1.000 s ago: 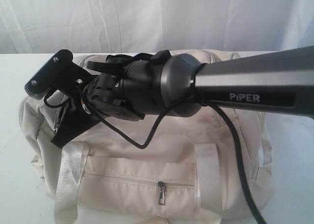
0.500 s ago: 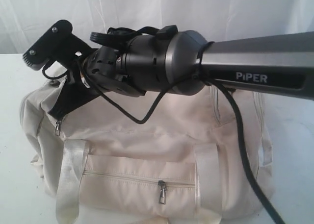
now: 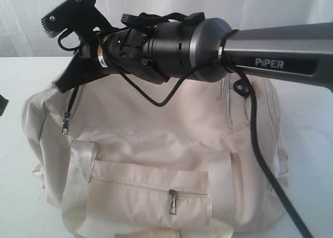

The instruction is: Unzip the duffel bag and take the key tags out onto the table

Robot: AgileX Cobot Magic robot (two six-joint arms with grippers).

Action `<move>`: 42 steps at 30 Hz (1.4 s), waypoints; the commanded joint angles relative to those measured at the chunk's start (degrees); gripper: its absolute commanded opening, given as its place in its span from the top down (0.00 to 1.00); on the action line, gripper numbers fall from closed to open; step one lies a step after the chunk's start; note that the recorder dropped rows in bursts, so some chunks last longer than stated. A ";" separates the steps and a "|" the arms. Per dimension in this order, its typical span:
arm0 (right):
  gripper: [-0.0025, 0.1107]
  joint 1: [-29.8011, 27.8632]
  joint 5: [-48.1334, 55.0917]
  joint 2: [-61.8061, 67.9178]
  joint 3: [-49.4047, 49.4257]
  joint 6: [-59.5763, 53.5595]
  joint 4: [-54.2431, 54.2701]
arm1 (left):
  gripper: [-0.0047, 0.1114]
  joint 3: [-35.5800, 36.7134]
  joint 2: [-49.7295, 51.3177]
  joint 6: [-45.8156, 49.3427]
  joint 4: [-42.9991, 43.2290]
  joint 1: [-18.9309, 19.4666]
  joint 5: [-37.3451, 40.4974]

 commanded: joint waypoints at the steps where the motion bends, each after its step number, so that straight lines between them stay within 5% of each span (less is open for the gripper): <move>1: 0.98 -1.72 -1.53 1.42 -2.56 1.73 0.33 | 0.51 3.37 2.14 2.34 -2.58 -0.14 -6.56; 15: 0.98 -4.88 -1.79 2.40 -7.82 5.56 0.43 | 0.51 9.27 8.77 8.20 -2.58 -0.14 -29.34; 25: 0.98 -6.12 -1.76 3.74 -7.82 8.13 4.44 | 0.32 9.27 9.58 8.20 -2.58 -0.14 -35.42; 37: 0.98 -6.12 6.96 3.62 -7.82 7.08 22.23 | 0.34 9.27 14.85 8.09 -2.58 -0.14 -37.99; 42: 0.98 -6.12 10.67 3.62 -7.82 -10.55 37.33 | 0.40 9.27 14.90 8.09 -2.58 -0.14 -39.05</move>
